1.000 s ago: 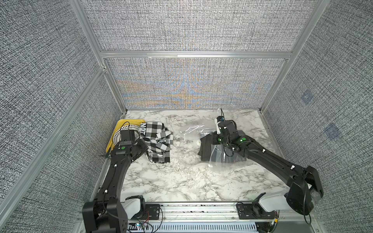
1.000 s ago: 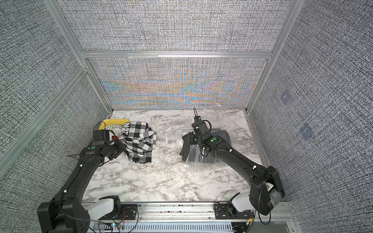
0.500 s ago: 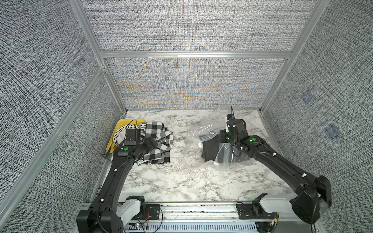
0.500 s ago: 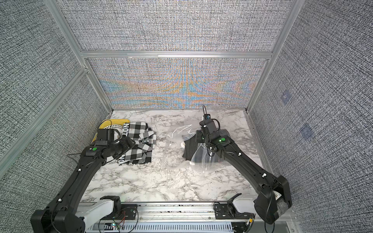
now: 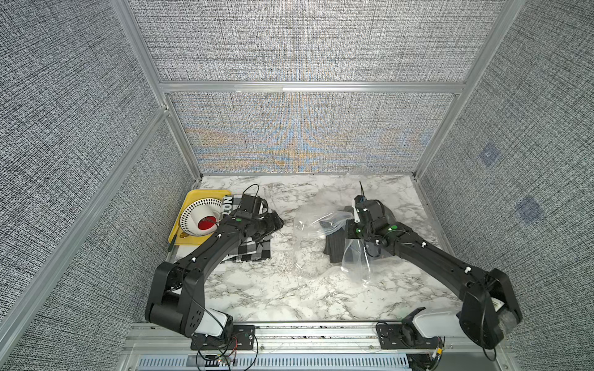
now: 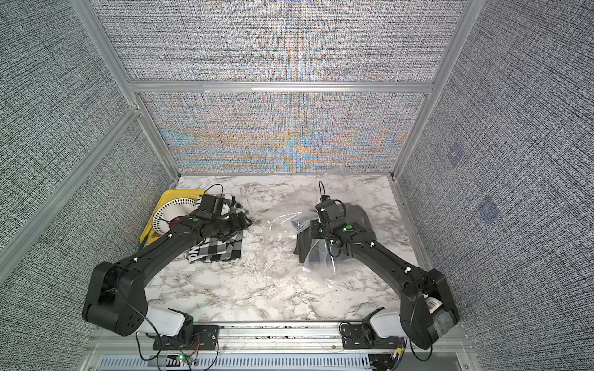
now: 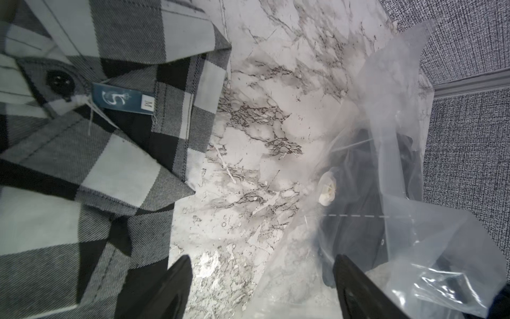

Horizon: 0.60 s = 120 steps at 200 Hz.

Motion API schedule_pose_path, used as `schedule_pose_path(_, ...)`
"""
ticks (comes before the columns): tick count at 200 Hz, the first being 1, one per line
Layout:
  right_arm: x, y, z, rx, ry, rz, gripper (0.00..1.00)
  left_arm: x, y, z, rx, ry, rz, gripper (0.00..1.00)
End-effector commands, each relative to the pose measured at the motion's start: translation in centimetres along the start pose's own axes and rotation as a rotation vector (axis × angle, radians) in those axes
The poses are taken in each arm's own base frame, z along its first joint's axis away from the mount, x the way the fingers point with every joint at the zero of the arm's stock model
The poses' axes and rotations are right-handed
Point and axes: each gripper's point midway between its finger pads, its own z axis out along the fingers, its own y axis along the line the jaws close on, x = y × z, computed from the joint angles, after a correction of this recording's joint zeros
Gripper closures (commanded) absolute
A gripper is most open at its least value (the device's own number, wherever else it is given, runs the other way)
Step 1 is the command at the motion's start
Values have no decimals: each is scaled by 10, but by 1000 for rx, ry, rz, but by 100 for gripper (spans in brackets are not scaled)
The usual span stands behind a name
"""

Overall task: Place the folded shirt into the vacuum bag
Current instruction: Adjust the shirt at the center of the board.

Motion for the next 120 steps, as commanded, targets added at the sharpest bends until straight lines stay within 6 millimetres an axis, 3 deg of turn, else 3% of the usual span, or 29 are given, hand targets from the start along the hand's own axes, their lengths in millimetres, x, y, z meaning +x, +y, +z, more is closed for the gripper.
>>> schedule_pose_path(1, 9, -9, 14, 26, 14, 38, 100, -11, 7, -4, -56, -35, 41, 17)
schedule_pose_path(44, 27, -25, 42, 65, 64, 64, 100, -38, 58, -31, -347, -122, 68, 14)
schedule_pose_path(71, 26, -37, 49, 97, 71, 84, 100, -40, 95, -37, -460, -107, 53, 13)
schedule_pose_path(93, 14, -42, 43, 116, 43, 96, 100, -29, 120, -28, -491, -66, 20, 12)
schedule_pose_path(120, -7, -45, 30, 133, -7, 97, 100, -7, 125, 6, -417, 36, 3, 12)
